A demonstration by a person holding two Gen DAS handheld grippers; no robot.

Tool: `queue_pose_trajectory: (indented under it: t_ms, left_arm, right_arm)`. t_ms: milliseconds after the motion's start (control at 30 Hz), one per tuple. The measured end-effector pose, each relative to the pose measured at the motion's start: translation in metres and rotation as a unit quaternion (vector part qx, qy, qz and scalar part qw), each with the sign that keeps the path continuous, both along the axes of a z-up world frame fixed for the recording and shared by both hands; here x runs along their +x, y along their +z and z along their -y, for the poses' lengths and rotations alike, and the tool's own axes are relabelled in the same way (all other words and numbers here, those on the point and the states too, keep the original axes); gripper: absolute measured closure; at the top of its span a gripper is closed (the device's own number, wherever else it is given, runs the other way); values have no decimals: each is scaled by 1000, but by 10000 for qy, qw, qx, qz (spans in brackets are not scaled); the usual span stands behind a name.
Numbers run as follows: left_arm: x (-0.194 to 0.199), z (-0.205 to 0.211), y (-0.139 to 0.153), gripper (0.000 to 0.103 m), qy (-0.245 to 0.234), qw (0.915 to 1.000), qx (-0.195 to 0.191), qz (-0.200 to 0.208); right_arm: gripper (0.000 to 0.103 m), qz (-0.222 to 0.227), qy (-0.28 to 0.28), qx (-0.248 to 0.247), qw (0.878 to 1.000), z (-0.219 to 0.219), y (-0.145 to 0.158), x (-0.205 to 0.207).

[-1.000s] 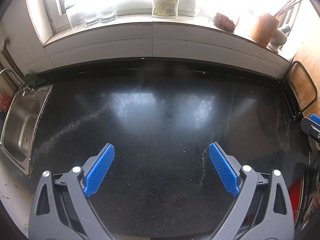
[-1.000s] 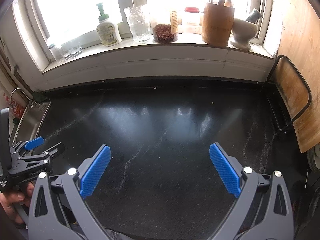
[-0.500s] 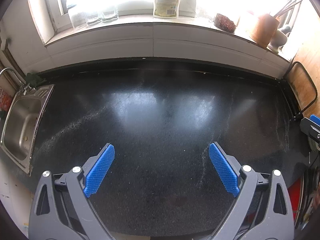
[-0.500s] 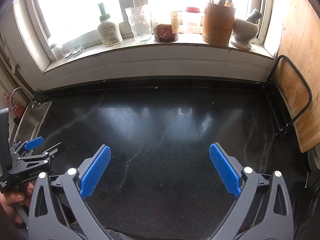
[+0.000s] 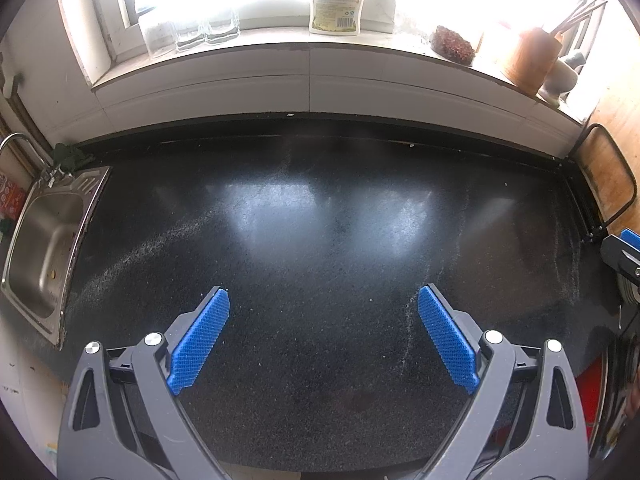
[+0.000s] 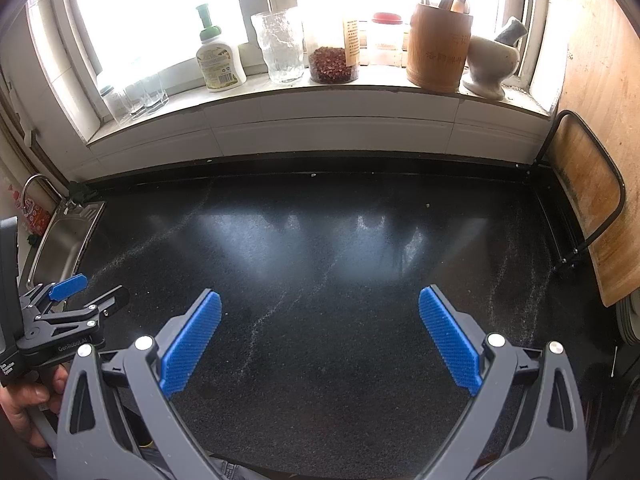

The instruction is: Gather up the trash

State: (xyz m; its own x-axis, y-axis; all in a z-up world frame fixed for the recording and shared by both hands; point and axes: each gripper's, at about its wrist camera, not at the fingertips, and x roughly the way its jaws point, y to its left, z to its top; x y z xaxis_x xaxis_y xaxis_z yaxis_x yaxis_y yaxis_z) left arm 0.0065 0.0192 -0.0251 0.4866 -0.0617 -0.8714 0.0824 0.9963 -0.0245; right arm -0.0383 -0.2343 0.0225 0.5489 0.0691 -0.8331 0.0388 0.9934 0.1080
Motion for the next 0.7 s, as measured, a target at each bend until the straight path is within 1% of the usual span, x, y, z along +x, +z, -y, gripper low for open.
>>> queue_pose_trajectory:
  t_ms: [700]
  left_arm:
    - [1,0,-2,10,0,10000,3,-26]
  right_arm:
    - [7,-5,34,29,10000,1,-1,4]
